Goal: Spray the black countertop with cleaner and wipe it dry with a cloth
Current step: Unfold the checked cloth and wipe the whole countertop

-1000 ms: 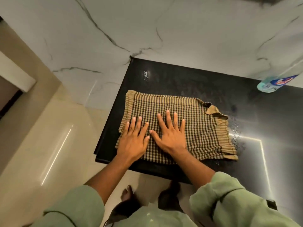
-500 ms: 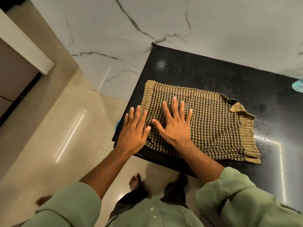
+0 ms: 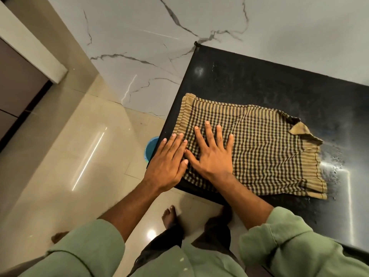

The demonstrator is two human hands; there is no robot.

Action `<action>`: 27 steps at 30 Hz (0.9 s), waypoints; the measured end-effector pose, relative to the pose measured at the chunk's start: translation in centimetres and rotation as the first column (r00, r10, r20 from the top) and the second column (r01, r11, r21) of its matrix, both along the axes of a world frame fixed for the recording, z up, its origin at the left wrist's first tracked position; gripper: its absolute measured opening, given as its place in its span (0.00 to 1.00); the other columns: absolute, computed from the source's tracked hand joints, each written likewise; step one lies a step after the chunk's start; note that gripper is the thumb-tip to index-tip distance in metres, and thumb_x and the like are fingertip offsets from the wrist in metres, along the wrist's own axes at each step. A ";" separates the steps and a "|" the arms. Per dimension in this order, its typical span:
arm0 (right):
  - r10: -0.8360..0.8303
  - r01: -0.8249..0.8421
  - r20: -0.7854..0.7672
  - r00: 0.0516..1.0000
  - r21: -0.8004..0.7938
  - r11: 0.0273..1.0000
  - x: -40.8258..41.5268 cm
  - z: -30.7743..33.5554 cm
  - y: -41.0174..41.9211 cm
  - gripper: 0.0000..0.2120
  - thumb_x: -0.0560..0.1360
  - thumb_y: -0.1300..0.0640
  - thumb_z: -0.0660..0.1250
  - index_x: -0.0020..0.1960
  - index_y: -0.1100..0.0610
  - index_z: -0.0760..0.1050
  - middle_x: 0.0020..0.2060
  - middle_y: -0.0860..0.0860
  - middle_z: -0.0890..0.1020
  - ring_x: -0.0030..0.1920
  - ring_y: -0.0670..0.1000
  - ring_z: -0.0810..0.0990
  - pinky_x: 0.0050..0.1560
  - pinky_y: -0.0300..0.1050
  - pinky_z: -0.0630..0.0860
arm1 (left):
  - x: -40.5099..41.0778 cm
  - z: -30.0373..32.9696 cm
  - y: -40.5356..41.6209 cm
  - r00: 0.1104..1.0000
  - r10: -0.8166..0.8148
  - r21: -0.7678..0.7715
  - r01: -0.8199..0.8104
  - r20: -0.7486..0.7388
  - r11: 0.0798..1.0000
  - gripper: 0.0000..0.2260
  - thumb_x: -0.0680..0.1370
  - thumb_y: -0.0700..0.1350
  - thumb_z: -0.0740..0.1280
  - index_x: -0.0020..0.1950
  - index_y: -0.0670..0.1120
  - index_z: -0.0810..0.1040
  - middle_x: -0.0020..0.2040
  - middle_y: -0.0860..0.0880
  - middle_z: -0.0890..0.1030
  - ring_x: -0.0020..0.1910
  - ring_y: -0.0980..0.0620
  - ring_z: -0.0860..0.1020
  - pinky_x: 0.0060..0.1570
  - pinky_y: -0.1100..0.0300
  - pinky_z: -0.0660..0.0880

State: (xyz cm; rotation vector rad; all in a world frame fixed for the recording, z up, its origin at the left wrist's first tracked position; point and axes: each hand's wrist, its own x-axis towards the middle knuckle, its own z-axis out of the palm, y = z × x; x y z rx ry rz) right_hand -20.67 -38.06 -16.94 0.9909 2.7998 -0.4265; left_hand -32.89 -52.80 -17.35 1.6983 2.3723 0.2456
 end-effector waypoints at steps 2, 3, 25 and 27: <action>-0.030 0.030 -0.001 1.000 0.011 0.999 -0.7 0.1 0.5 0.40 0.77 0.24 0.39 0.84 0.41 0.39 0.84 0.49 0.37 0.82 0.59 0.33 0.77 0.71 0.33 | -0.4 0.1 0.1 1.000 -0.007 0.014 0.007 0.000 1.000 0.30 0.85 0.57 0.43 0.83 0.43 0.55 0.84 0.43 0.51 0.83 0.47 0.47 0.81 0.43 0.50; -0.049 0.049 0.000 0.999 0.022 0.999 -1.4 0.2 0.7 0.40 0.78 0.24 0.39 0.84 0.41 0.39 0.84 0.49 0.37 0.82 0.59 0.34 0.77 0.72 0.34 | -0.6 0.2 0.1 1.000 -0.003 0.031 0.003 0.003 1.000 0.30 0.85 0.58 0.42 0.83 0.43 0.54 0.84 0.43 0.51 0.83 0.46 0.46 0.81 0.43 0.50; -0.225 0.236 -0.178 0.958 0.044 0.971 -3.8 0.3 0.5 0.30 0.81 0.42 0.52 0.81 0.49 0.60 0.84 0.55 0.54 0.84 0.57 0.48 0.81 0.66 0.39 | -0.1 0.1 -0.7 0.999 -0.039 0.205 0.043 -0.020 0.978 0.30 0.85 0.55 0.44 0.82 0.39 0.56 0.83 0.39 0.54 0.83 0.43 0.50 0.80 0.41 0.54; -0.168 0.176 -0.098 0.981 0.071 0.982 -4.5 0.3 0.0 0.32 0.82 0.39 0.49 0.83 0.47 0.56 0.84 0.55 0.51 0.84 0.59 0.46 0.79 0.70 0.37 | -0.1 0.0 -0.8 0.999 0.016 0.271 -0.028 0.047 0.962 0.30 0.84 0.54 0.47 0.82 0.38 0.55 0.83 0.38 0.52 0.83 0.42 0.49 0.81 0.42 0.51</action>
